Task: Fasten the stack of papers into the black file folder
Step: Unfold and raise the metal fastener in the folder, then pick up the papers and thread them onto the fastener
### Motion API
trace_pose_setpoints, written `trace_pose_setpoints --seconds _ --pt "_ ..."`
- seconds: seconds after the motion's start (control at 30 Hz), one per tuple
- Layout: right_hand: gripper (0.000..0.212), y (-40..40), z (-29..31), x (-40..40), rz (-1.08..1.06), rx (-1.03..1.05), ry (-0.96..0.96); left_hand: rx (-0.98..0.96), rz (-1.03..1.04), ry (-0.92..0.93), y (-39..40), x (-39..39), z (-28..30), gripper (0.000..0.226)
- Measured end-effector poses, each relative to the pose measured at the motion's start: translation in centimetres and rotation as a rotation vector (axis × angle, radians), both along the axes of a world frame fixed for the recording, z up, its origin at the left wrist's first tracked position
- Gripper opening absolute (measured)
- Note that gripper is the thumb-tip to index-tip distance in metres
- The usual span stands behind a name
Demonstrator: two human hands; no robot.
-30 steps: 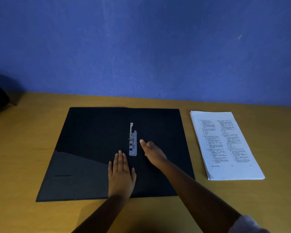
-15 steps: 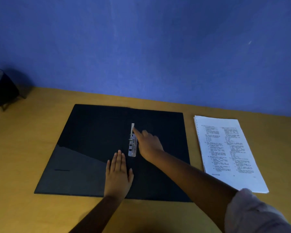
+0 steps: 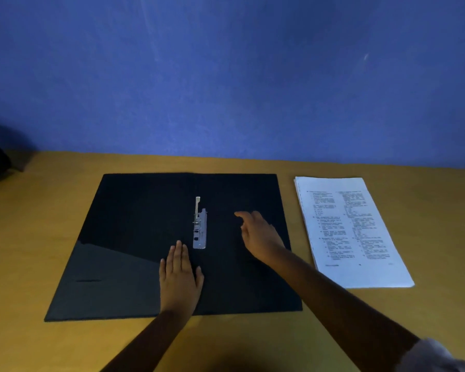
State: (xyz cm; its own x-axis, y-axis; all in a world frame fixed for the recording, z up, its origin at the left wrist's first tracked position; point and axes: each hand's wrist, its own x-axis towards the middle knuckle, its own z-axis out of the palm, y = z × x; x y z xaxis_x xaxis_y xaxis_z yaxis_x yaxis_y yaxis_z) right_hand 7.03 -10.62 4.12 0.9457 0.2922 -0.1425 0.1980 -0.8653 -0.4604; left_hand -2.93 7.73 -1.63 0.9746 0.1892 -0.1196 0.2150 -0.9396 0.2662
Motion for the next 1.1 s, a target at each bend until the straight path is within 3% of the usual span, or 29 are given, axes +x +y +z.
trace_pose_setpoints --seconds 0.1,0.2,0.3,0.5,0.7,0.93,1.1 --pt "0.037 -4.6 0.2 -2.3 -0.197 0.115 0.017 -0.137 0.021 -0.139 -1.6 -0.4 1.2 0.062" --pt "0.033 -9.4 0.3 -4.3 -0.356 0.079 0.026 -0.250 -0.159 -0.248 -4.9 -0.4 2.0 0.061" --pt "0.032 -14.3 0.6 -5.3 -0.503 0.006 0.015 -0.423 -0.276 -0.190 -9.8 0.3 3.2 0.055" --pt "0.037 -21.8 0.8 -6.0 -0.760 -0.119 0.106 -0.675 -0.232 0.013 -19.0 0.8 3.9 0.047" --pt "0.045 -27.4 0.5 -5.9 -0.882 -0.126 0.229 -0.835 -0.009 0.167 -24.7 1.8 4.6 0.032" --pt "0.046 -29.8 -0.1 -5.1 -0.727 -0.154 0.224 -0.903 0.344 0.395 -27.6 4.5 5.0 0.035" --pt "0.049 -30.0 -0.5 -5.0 -0.688 -0.117 0.225 -1.006 0.509 0.432 -28.4 5.6 4.9 0.036"
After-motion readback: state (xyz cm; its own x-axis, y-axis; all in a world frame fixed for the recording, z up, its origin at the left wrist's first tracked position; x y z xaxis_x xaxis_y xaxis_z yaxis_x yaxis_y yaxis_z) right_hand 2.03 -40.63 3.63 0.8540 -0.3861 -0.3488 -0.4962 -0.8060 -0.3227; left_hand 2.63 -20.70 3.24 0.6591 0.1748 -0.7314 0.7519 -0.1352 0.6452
